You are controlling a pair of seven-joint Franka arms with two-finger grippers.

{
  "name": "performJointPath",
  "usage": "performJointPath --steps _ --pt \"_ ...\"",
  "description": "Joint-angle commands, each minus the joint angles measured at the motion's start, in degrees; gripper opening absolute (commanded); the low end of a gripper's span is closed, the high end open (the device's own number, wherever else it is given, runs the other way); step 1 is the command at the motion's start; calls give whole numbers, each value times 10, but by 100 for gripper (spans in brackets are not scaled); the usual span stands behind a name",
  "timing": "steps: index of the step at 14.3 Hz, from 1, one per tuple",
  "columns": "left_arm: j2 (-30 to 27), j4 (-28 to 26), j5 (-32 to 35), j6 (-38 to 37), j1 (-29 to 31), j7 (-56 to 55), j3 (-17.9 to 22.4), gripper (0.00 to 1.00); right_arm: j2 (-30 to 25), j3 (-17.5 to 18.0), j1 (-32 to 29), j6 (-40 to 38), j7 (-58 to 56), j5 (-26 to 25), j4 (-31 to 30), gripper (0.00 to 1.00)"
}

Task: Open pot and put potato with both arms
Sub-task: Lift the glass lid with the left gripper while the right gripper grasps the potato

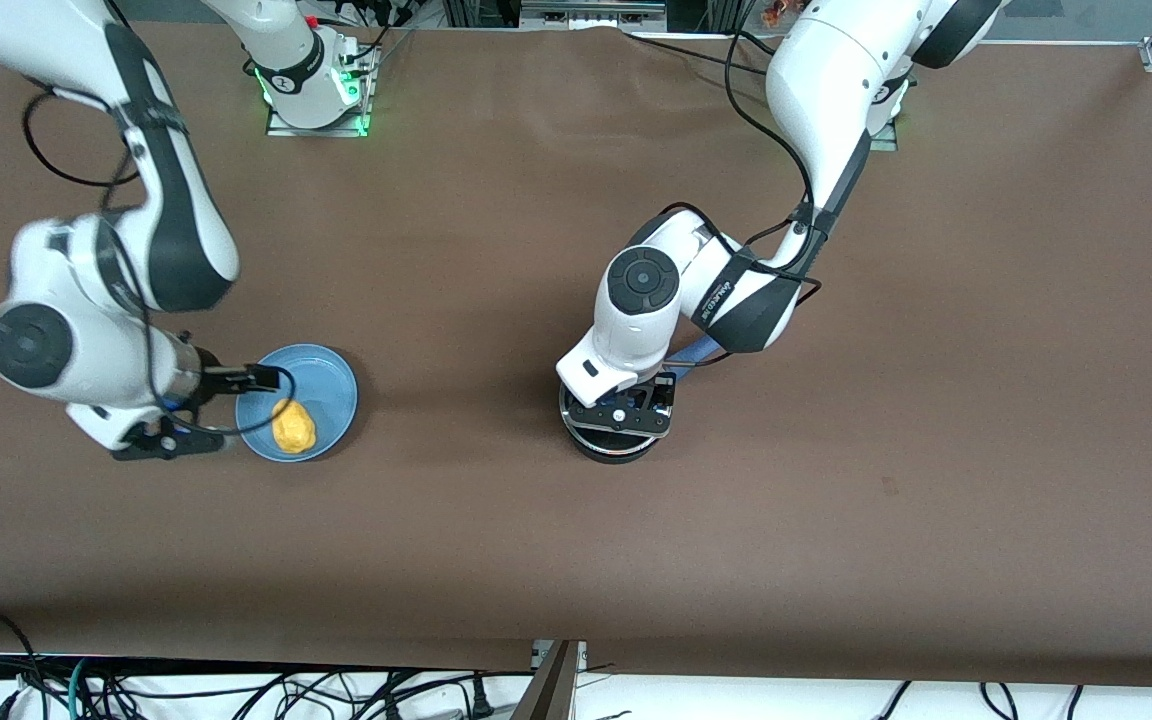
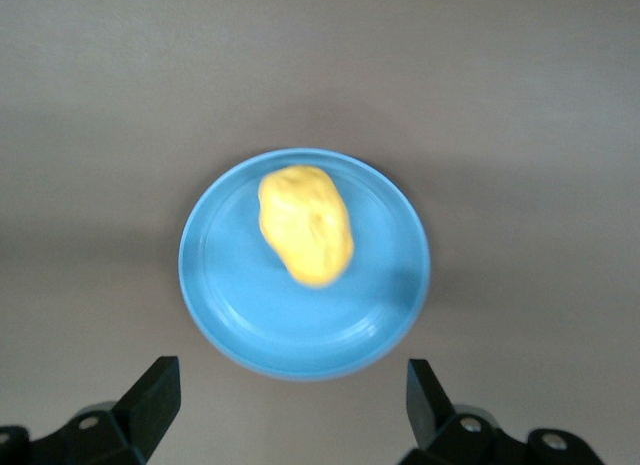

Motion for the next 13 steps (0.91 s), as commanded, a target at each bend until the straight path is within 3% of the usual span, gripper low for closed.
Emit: performJointPath --steps 1,6,11,13 --pt "-4 -5 20 5 -2 8 -1 80 49 1 3 20 -9 -10 18 100" --pt "-5 -5 20 3 -2 18 -1 57 86 1 -4 51 -53 -10 14 100" --pt "-7 -5 19 -1 0 18 -1 47 111 -3 -5 93 -94 -14 7 98" --pt "-12 -4 16 -4 1 17 -2 47 117 -3 -18 101 -124 -14 7 89"
